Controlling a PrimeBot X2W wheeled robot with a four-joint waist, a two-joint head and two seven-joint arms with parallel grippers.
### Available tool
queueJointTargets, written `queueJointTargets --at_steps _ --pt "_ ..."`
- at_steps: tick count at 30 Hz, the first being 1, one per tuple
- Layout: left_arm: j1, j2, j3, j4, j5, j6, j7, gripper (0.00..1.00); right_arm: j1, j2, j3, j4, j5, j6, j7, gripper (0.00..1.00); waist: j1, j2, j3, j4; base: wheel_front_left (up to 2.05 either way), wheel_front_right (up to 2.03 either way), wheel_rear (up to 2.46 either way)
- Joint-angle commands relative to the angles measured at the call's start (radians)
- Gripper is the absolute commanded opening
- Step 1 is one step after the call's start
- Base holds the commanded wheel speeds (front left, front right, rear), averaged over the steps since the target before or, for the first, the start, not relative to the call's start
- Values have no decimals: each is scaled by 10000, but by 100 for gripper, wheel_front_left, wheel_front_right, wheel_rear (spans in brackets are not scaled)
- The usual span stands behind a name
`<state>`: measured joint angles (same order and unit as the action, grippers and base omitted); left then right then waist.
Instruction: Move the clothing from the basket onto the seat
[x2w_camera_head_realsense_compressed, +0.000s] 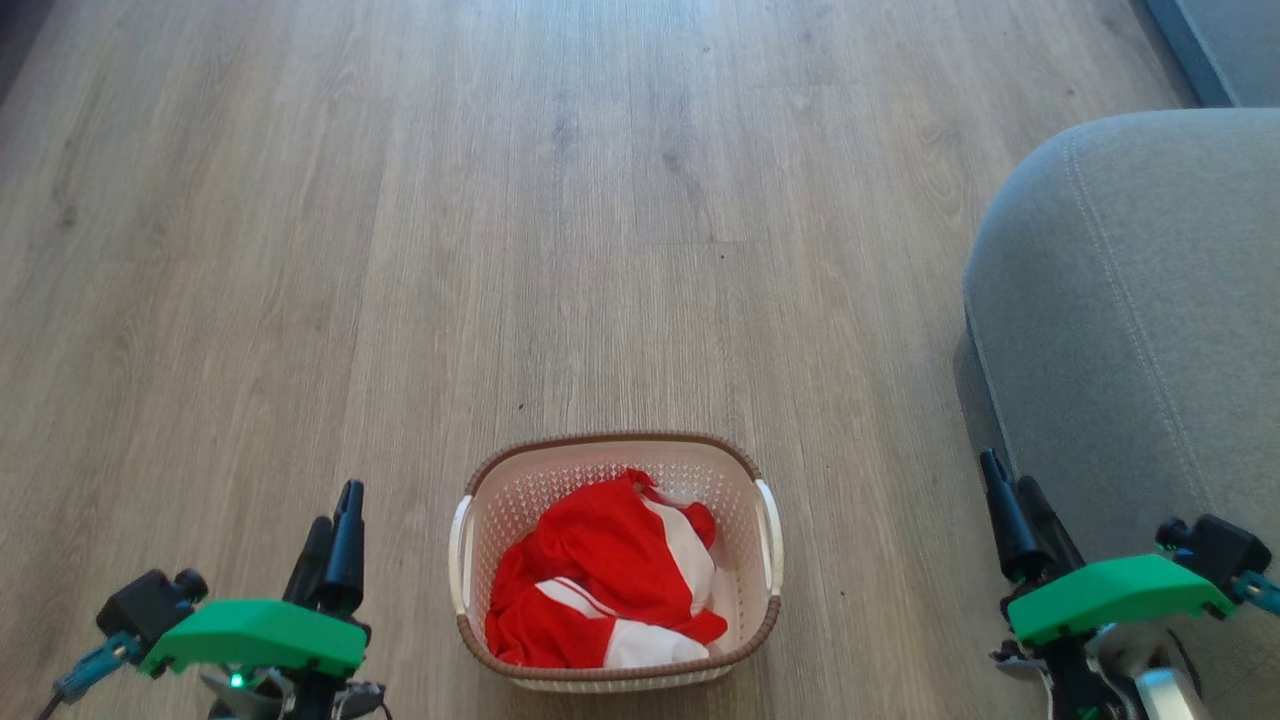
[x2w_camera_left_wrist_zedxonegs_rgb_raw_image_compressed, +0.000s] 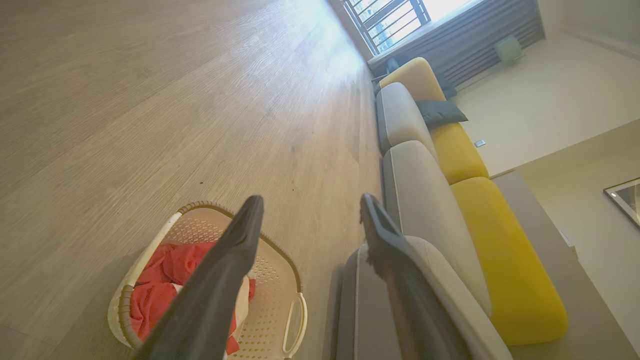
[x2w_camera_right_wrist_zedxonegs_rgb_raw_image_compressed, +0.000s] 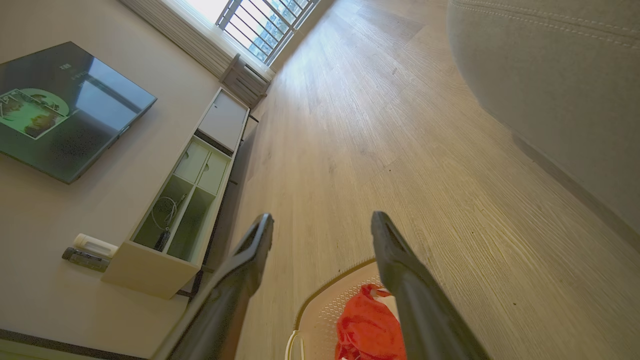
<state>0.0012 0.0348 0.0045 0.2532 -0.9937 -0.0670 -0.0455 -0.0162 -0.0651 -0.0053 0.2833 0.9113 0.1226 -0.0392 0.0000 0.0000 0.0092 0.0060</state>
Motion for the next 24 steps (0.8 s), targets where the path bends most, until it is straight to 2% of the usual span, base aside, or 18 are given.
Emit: queueJointTargets --at_steps 1,24 --pt "-374 89 121 -390 161 17 -89 100 -584 -155 127 -389 -182 57 -137 100 0 0 0 0 0 0 0" --pt "-364 110 43 -700 3055 254 -762 100 -707 -453 833 -392 -2853 65 -815 100 0 0 33 40 0 0 0"
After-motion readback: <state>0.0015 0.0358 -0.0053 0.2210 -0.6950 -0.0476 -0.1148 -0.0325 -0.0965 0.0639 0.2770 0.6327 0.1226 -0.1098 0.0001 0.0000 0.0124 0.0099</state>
